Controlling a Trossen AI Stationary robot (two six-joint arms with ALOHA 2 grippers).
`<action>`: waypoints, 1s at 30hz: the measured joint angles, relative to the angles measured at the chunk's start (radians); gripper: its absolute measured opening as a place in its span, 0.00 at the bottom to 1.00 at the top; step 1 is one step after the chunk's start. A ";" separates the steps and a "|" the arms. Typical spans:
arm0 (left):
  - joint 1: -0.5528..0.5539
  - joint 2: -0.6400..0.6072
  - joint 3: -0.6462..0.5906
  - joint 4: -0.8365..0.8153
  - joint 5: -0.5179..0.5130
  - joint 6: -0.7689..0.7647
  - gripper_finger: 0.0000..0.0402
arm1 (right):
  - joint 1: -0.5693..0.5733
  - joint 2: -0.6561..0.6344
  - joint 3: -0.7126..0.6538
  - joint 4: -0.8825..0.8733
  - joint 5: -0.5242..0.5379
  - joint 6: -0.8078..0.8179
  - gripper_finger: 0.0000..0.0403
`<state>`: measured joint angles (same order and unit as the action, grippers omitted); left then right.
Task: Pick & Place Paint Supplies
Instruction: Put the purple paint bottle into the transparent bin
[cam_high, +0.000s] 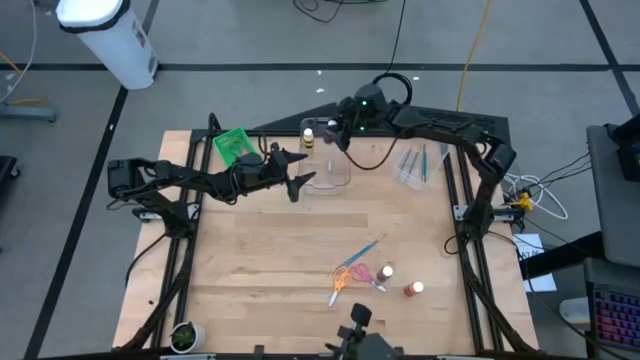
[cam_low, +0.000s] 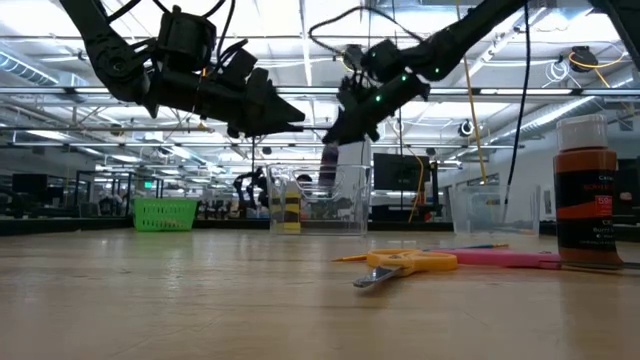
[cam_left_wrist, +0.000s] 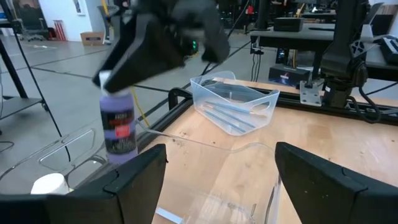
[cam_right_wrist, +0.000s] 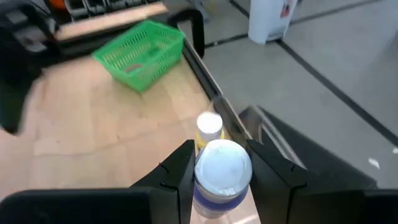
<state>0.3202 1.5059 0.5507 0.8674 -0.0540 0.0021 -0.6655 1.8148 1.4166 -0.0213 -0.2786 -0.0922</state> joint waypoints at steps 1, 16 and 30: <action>0.000 0.000 0.000 -0.002 0.000 0.000 0.77 | 0.000 0.013 0.000 -0.003 0.011 0.000 0.27; 0.000 0.000 -0.001 -0.035 -0.001 0.011 0.77 | -0.001 0.133 0.000 -0.003 0.096 -0.055 0.27; 0.000 0.000 -0.001 -0.035 -0.001 0.021 0.77 | 0.000 0.149 -0.001 -0.008 0.097 -0.048 0.43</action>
<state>0.3202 1.5055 0.5495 0.8322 -0.0547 0.0227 -0.6657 1.9640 1.4158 -0.0288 -0.1814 -0.1402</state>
